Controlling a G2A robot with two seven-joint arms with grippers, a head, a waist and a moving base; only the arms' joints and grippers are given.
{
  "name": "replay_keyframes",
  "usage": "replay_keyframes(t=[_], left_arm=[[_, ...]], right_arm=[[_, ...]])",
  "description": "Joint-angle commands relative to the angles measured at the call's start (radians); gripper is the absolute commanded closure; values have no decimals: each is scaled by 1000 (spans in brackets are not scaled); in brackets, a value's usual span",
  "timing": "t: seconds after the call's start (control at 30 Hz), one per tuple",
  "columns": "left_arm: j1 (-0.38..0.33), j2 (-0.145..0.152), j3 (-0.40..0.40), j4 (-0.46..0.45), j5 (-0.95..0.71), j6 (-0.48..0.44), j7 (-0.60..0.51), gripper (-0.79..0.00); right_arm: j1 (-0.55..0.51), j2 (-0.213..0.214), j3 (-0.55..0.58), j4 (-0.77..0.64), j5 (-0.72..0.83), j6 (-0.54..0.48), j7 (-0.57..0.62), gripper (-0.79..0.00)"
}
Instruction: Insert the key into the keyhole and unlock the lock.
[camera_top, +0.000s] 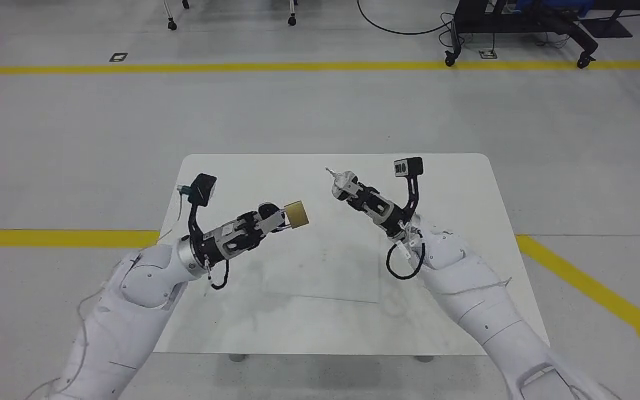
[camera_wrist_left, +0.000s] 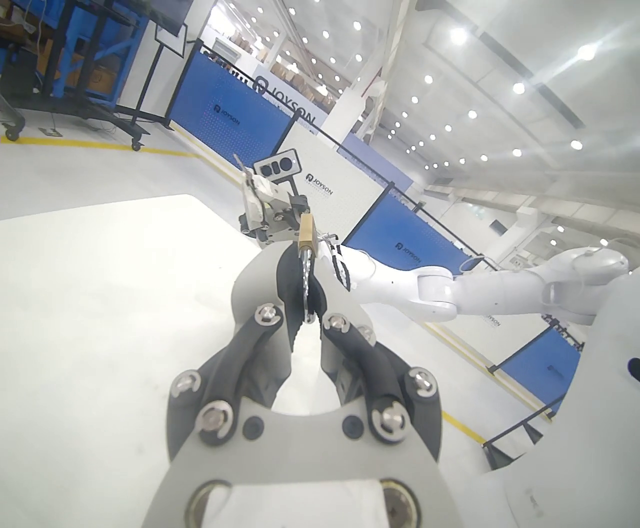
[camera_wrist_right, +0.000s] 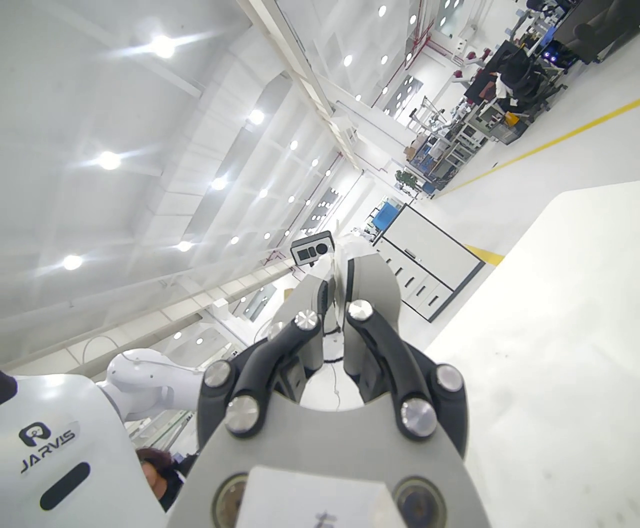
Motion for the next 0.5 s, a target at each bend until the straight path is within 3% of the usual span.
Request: replay_keyframes(t=[0.0,0.47], left_arm=[[-3,-5,8,-15,67,9,42,0],[16,-28,27,-48,420,116,295,0]], right_arm=[[5,-9,-10,4,-1,13,6,0],[19,-46,-5,50,110,8,165,0]])
